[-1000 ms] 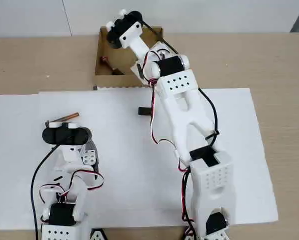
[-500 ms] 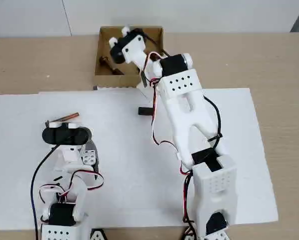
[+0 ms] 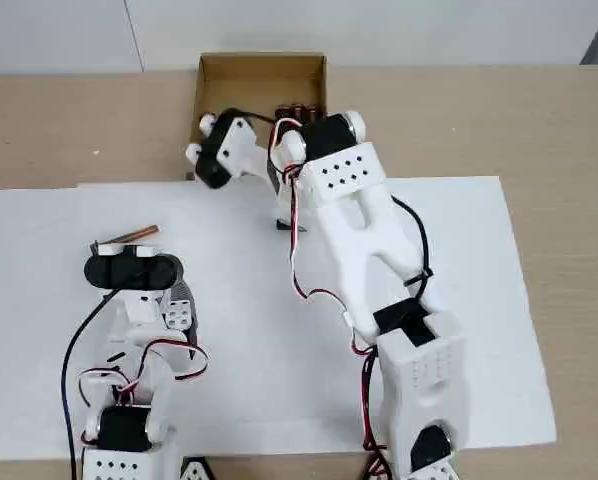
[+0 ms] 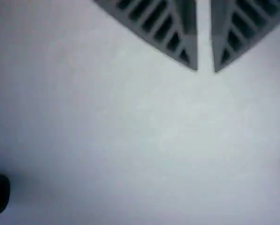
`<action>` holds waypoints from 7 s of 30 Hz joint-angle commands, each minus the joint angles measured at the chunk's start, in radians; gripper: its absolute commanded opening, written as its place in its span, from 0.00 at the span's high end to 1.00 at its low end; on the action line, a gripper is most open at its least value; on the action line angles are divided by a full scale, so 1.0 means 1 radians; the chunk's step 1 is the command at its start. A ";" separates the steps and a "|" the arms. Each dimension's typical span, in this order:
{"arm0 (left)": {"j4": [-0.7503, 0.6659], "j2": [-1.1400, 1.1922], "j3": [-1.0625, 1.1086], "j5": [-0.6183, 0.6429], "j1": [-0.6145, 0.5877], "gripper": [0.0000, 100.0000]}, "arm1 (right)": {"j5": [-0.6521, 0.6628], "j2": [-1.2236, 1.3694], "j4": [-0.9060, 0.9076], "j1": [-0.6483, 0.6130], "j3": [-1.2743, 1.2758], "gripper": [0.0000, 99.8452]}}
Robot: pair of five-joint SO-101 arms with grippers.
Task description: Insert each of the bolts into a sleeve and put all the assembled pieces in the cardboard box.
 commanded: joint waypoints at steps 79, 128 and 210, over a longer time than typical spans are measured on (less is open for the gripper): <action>0.155 -0.002 -0.165 0.040 -0.008 0.99 | -0.344 -0.690 0.033 0.226 0.523 1.00; 0.347 1.643 -1.440 0.893 -0.269 0.99 | -0.341 -1.251 -0.090 0.565 1.274 0.99; 0.311 2.134 -1.679 1.065 -0.365 0.99 | -0.344 -1.257 -0.151 0.558 1.346 1.00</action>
